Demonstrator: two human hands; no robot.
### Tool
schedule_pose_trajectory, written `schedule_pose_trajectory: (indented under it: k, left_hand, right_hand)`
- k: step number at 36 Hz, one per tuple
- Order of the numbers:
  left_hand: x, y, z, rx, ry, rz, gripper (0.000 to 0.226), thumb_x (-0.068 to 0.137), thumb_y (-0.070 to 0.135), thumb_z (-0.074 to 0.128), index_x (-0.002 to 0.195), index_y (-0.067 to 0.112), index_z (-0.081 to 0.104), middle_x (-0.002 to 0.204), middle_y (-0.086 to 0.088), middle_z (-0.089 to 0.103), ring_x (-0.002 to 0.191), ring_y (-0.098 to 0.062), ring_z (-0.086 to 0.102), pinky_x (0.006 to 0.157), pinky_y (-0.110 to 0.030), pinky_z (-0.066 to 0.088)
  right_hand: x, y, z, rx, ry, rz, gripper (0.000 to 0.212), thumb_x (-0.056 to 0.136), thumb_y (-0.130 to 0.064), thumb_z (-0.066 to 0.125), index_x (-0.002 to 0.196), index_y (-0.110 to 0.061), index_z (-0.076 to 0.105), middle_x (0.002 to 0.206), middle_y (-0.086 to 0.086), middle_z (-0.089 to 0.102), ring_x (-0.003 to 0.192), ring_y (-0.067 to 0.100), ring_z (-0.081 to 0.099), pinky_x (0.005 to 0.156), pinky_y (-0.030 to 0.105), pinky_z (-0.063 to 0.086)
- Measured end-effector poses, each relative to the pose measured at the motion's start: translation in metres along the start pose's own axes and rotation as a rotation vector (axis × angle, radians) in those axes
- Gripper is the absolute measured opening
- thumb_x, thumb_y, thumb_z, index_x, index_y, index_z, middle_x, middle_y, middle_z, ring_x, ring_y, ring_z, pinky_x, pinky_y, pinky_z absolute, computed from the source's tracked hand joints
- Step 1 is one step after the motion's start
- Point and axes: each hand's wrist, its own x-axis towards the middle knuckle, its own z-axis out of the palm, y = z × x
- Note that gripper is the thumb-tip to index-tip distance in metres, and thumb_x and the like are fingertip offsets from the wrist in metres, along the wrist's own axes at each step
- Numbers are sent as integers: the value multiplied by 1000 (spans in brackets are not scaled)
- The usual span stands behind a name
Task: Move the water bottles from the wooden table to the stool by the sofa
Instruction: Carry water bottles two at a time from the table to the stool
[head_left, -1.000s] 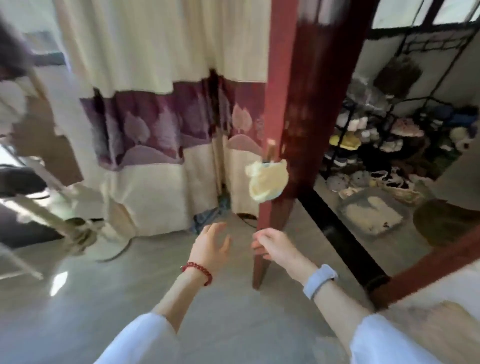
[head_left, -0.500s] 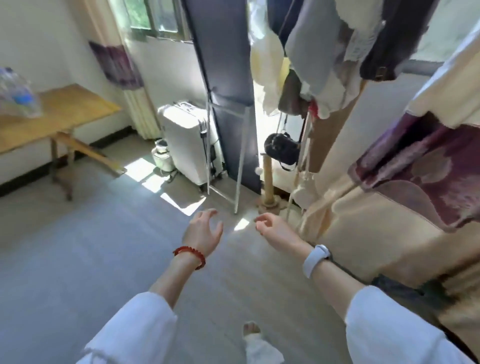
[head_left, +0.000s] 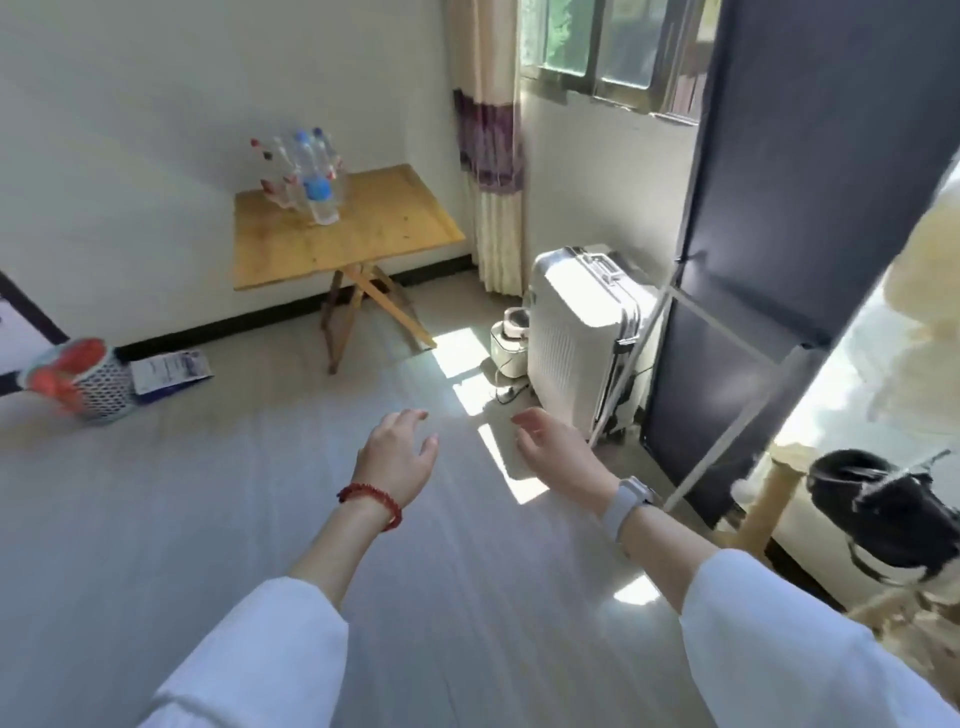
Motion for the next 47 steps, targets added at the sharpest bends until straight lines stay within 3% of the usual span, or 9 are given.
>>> schedule_pose_trajectory:
  k: [12,16,22,26,31,34,41,47]
  left_hand:
    - [280,-96,-51,-126,144,-106,34,88,25,50,121,15,52,125,-7,52,112,-23,50,89,-26,37]
    - [379,-115,-82,-138,222,-112,31,88,21,52,118,12,55,119,-10,55,109,-23,51,87,-22,34]
    - [516,-147,-100,-151,249,-101,29,88,18,53,115,10,57,116,-10,57,106,-21,51,86,-17,32]
    - [607,-173,-100,-140,248,-120,30,89,17,52,117,9,55,120,-11,56,112,-23,50,93,-24,35]
    - [747,-213,-119,-113,282,-192,34,90,23,50,122,13,51,128,-8,52,116,-23,50,93,-30,42]
    - [774,-221,-130,-111,302,-191,33,90,24,49,122,14,50,127,-7,52,116,-21,49,92,-28,41]
    - [854,-311,-176,-88,383,-313,31,90,24,49,120,14,51,125,-6,53,114,-20,51,89,-22,37]
    - [923,-399,-205,-84,421,-376,32,90,23,50,120,12,52,125,-8,55,114,-21,51,91,-25,37]
  right_hand:
    - [305,-77,45,-11,-93,-65,33,90,-17,42,120,-10,54,118,10,62,110,24,57,92,28,41]
    - [403,-114,45,-5,-96,-105,32,90,-19,43,119,-11,55,117,9,63,108,24,59,84,25,42]
    - [541,-146,51,46,-119,-110,32,92,-22,43,120,-12,54,118,11,63,107,25,59,89,35,49]
    - [641,-161,62,68,-134,-150,33,92,-20,41,121,-11,53,122,8,61,111,23,56,90,27,43]
    - [800,-189,77,72,-182,-184,33,93,-19,39,123,-10,51,123,11,59,111,24,56,90,31,45]
    - [837,-203,81,62,-150,-187,33,92,-18,38,121,-11,52,122,10,60,108,24,57,82,24,42]
    - [962,-273,150,94,-255,-289,32,90,-17,40,119,-14,55,118,7,61,99,19,58,73,18,41]
    - [1037,-320,234,151,-316,-331,30,90,-17,41,115,-16,56,108,4,64,90,16,57,68,21,40]
